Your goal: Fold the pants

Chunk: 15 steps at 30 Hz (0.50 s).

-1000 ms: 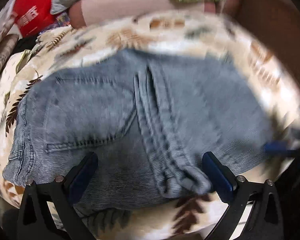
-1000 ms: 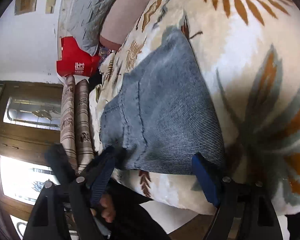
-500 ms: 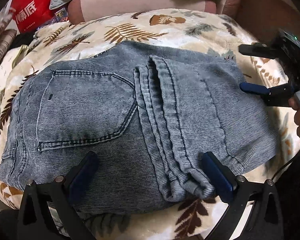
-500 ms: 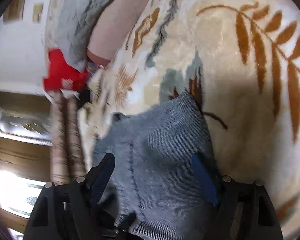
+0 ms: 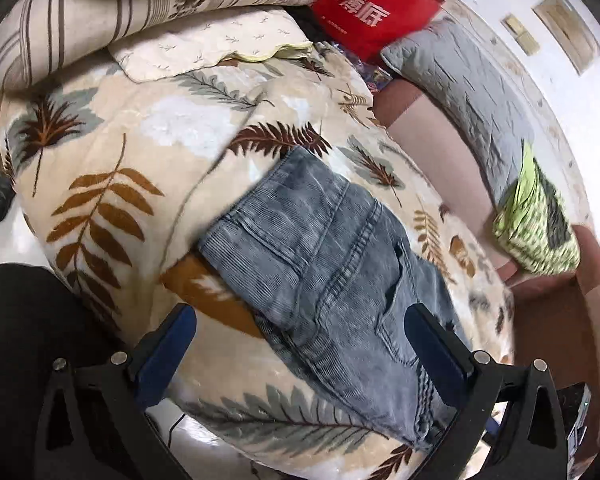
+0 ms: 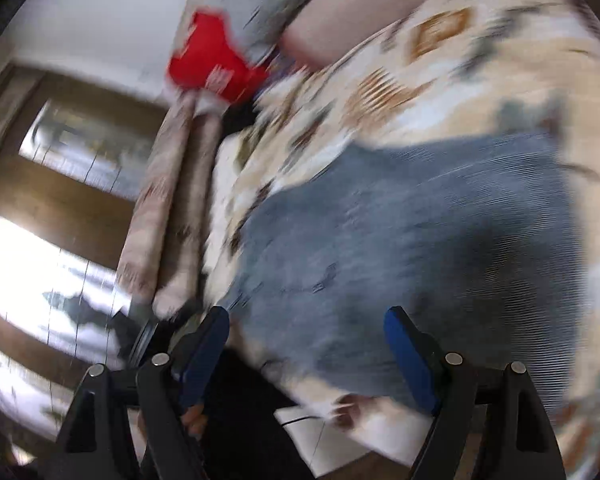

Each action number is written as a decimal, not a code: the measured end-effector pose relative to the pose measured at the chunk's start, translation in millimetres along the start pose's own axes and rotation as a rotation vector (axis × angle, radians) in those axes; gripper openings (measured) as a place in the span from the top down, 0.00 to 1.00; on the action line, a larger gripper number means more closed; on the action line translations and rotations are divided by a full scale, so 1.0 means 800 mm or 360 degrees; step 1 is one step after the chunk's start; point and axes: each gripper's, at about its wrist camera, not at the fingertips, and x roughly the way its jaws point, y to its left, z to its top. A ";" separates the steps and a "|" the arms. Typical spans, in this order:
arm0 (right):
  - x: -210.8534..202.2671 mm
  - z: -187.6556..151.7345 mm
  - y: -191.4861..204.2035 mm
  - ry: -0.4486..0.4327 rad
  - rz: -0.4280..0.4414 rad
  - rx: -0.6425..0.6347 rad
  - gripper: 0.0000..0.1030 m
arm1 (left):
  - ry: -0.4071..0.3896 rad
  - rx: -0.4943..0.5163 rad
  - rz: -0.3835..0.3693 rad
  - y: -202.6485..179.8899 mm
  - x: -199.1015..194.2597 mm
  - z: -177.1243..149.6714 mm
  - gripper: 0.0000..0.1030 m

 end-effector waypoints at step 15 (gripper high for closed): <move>0.153 0.054 0.063 0.0295 -0.0074 0.0095 0.18 | 0.0259 -0.0340 -0.0160 0.045 0.073 0.030 0.00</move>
